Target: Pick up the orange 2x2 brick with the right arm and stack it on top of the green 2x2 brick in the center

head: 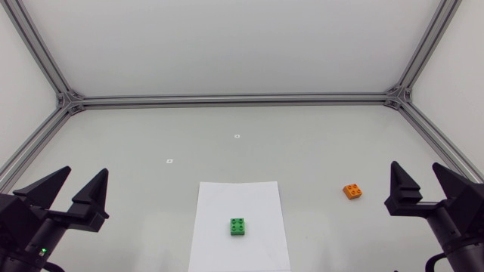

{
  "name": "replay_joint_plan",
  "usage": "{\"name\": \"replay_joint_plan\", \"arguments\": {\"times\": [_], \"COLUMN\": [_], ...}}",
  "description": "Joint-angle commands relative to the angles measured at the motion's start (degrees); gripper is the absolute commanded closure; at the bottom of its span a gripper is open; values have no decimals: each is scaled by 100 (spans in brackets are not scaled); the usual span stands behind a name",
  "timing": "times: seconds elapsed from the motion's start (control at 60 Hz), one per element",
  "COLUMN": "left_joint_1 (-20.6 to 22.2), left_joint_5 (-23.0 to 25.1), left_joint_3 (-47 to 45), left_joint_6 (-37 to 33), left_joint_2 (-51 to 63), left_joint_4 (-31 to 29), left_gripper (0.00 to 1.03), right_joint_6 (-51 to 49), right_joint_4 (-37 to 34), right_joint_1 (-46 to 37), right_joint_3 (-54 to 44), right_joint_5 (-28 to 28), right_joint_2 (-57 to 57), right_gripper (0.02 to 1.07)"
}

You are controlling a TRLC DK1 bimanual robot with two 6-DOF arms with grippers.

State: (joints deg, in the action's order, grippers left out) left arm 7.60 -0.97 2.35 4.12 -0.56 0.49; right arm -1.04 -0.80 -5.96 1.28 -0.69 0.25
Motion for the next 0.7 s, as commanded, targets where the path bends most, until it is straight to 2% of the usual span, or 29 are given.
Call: {"name": "replay_joint_plan", "arguments": {"times": [0.0,0.683], "left_joint_1": [40,40], "left_joint_5": [-17,-17], "left_joint_3": [-235,-235], "left_joint_6": [115,115], "left_joint_2": [-15,-15], "left_joint_4": [-58,-58], "left_gripper": [4,4], "right_joint_6": [130,130], "right_joint_4": [27,176], "right_joint_1": [7,51], "right_joint_3": [-128,57], "right_joint_5": [-28,-54], "right_joint_2": [-60,-60], "right_gripper": [6,6]}}
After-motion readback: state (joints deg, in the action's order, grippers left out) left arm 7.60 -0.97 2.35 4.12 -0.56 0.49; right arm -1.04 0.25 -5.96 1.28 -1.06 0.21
